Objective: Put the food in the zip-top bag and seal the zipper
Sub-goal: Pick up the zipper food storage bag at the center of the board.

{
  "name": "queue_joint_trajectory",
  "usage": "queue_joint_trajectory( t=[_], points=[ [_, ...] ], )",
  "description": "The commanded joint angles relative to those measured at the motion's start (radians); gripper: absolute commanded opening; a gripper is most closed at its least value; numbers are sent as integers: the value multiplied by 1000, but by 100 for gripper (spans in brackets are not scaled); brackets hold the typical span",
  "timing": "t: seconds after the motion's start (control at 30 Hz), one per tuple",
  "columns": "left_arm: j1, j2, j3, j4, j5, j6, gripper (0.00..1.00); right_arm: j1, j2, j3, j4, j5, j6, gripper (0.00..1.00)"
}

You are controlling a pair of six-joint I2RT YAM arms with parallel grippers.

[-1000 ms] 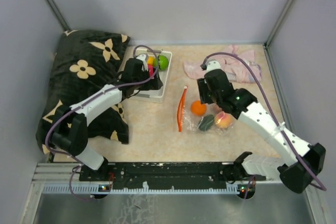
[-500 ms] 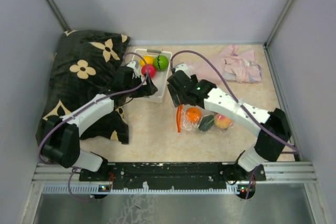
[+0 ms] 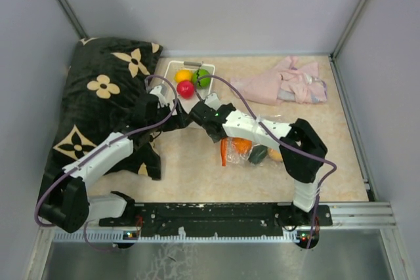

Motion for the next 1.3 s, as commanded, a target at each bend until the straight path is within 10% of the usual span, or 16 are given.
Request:
queue_joint_trajectory(
  t=[0.0, 0.63, 1.27],
  points=[
    [-3, -46, -14, 13, 25, -8, 92, 18, 25, 48, -51, 156, 42, 73],
    [-146, -41, 26, 4, 40, -21, 90, 21, -73, 43, -190, 330, 72, 5],
    [-330, 240, 154, 109, 52, -57, 84, 20, -376, -101, -25, 222, 55, 2]
  ],
)
